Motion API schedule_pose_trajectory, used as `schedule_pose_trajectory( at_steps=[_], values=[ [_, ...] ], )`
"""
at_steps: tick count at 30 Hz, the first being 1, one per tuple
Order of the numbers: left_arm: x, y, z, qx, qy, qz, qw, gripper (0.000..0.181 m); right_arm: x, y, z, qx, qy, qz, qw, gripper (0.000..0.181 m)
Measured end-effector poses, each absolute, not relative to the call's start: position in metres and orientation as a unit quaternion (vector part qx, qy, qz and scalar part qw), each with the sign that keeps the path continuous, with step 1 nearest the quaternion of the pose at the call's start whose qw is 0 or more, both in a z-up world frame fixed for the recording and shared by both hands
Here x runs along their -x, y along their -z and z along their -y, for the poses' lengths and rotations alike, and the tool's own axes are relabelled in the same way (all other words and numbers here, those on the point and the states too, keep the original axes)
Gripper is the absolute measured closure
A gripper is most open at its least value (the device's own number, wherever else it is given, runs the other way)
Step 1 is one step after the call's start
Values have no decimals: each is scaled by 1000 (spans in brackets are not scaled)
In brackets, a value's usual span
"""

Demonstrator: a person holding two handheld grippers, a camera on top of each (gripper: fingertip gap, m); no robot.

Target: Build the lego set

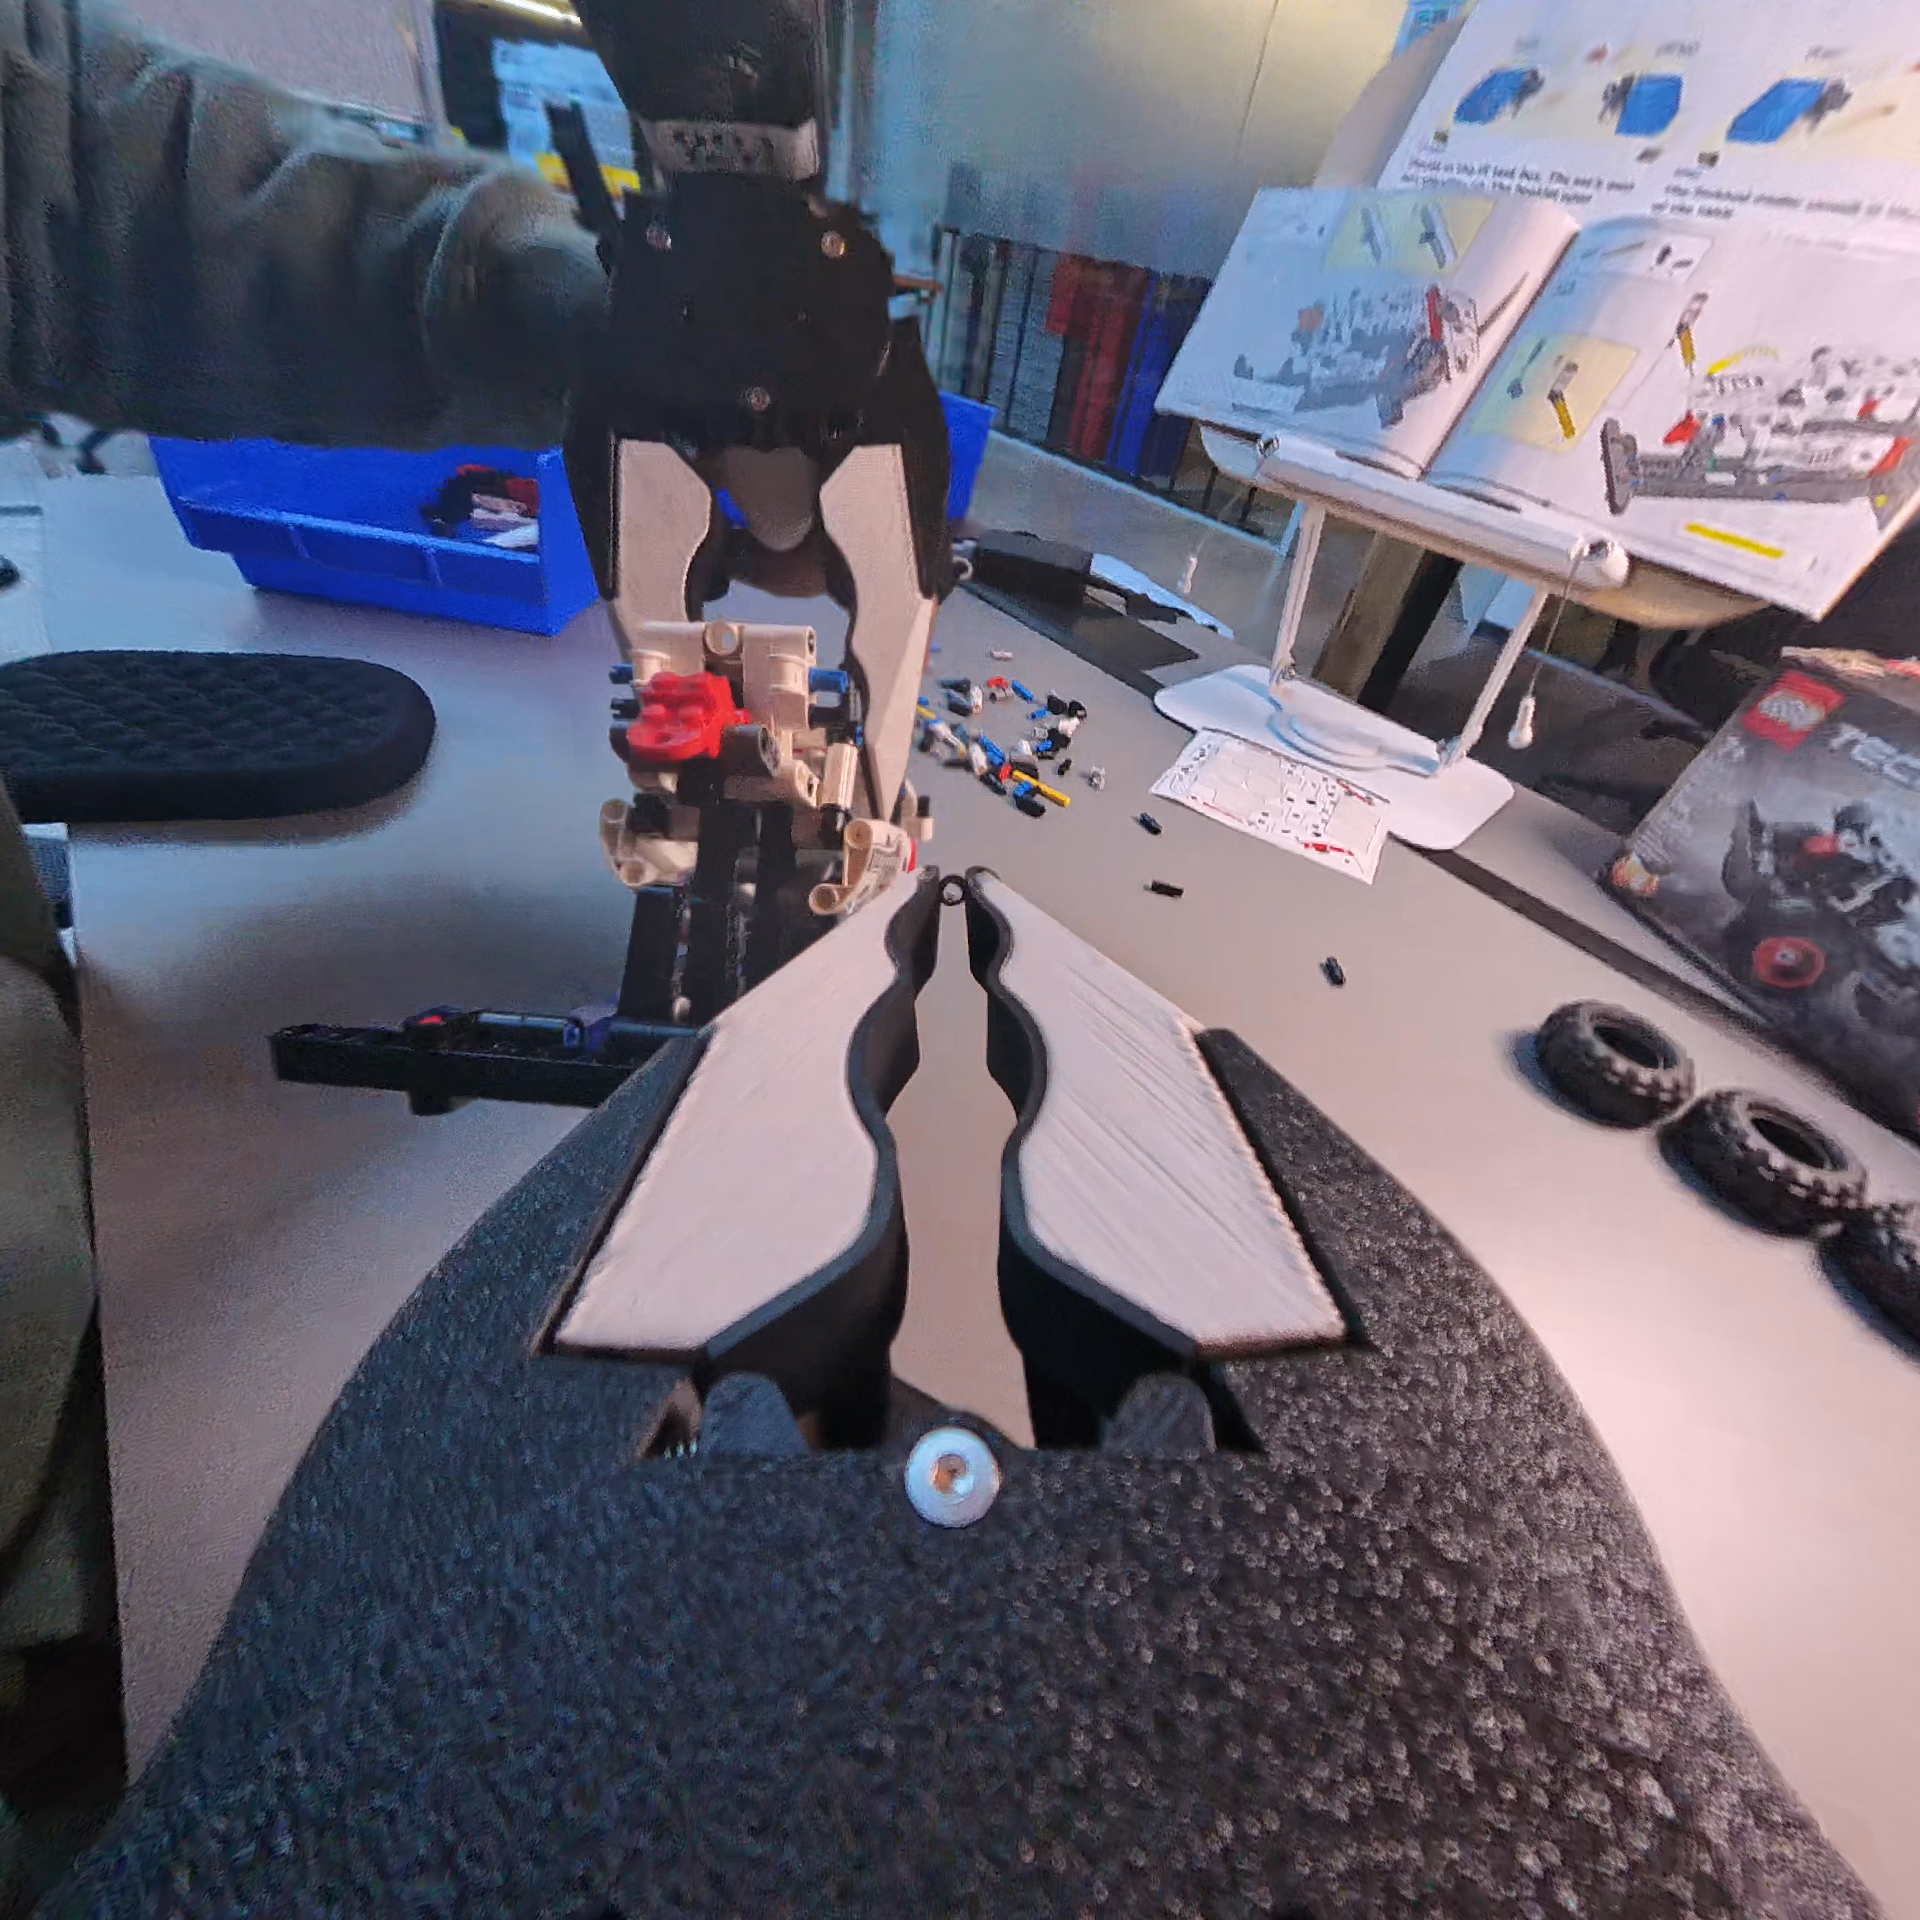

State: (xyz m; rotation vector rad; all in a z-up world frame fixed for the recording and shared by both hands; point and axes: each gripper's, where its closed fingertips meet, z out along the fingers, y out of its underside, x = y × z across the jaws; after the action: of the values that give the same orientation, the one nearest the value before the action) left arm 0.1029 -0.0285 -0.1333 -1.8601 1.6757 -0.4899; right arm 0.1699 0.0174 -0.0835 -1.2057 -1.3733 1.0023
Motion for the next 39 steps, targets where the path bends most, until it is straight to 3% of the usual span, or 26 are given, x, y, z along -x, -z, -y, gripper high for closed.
schedule_pose_trajectory(
  at_steps=[6,9,15,24,39],
  values=[
    [-110,120,62,738,286,-410,453,132,-142,35,8,405,-406,680,456,177],
    [-106,129,68,751,277,-336,497,132,-123,36,26,367,-377,764,373,177],
    [-96,142,71,758,218,-300,537,132,-91,60,41,357,-281,859,235,177],
    [-93,142,75,759,220,-301,535,131,-83,89,54,310,-231,909,152,177],
    [-87,147,68,808,104,-274,511,133,-93,114,42,371,-308,845,232,177]
  ],
)
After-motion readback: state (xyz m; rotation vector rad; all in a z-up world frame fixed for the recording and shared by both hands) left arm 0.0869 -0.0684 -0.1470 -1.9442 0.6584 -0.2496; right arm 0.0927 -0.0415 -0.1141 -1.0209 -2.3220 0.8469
